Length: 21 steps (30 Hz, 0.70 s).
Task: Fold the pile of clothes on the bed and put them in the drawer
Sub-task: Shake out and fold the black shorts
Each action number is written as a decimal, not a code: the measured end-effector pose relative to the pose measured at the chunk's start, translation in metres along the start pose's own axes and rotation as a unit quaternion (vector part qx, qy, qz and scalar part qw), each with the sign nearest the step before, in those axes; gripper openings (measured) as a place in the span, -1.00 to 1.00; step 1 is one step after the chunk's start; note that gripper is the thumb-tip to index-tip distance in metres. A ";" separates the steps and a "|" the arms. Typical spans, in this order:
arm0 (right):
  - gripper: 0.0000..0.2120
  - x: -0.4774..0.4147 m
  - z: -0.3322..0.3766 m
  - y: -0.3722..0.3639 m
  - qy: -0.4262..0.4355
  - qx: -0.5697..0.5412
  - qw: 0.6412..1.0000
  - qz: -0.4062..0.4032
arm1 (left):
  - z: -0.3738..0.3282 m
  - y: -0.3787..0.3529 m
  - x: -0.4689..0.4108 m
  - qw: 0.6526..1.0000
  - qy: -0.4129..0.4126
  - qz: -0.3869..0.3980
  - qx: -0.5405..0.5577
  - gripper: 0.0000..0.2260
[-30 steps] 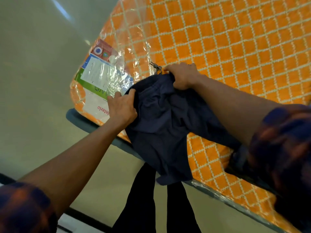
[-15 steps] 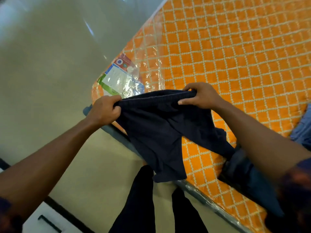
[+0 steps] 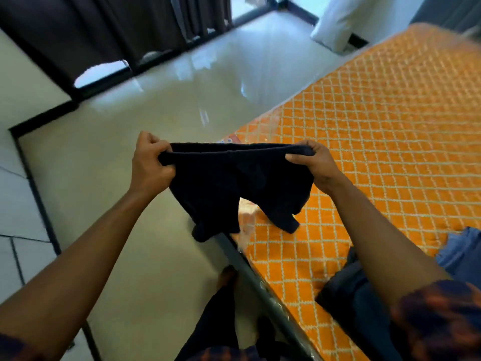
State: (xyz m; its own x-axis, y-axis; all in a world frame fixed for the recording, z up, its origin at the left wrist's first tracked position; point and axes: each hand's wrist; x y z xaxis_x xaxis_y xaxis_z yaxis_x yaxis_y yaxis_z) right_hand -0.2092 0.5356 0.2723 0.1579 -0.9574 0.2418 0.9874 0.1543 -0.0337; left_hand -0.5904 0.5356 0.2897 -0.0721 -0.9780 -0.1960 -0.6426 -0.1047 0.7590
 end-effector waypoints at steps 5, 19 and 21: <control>-0.83 0.016 0.056 -0.024 0.077 0.039 0.992 0.091 | -0.017 0.081 0.039 0.998 0.045 0.030 -0.011 -0.88; -0.89 0.033 0.129 -0.145 0.184 0.140 0.952 0.200 | -0.013 0.217 0.156 0.959 0.175 0.011 0.221 -0.61; -0.89 0.030 0.134 -0.158 0.137 0.048 0.949 0.279 | 0.001 0.244 0.163 0.915 0.178 0.053 0.358 -0.46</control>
State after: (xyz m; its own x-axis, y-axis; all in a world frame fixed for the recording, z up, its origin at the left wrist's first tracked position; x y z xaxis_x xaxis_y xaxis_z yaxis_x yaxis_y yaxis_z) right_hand -0.3616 0.5149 0.4152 0.6650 -0.7452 -0.0489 0.7464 0.6654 0.0100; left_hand -0.7595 0.3509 0.4425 0.0084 -0.9860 0.1664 -0.9908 0.0143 0.1348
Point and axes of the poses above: each hand's wrist, its own x-axis away from the middle knuckle, its own y-axis out of the back of the hand, z = x × y, and after that the axes turned 6 degrees about z, right-handed
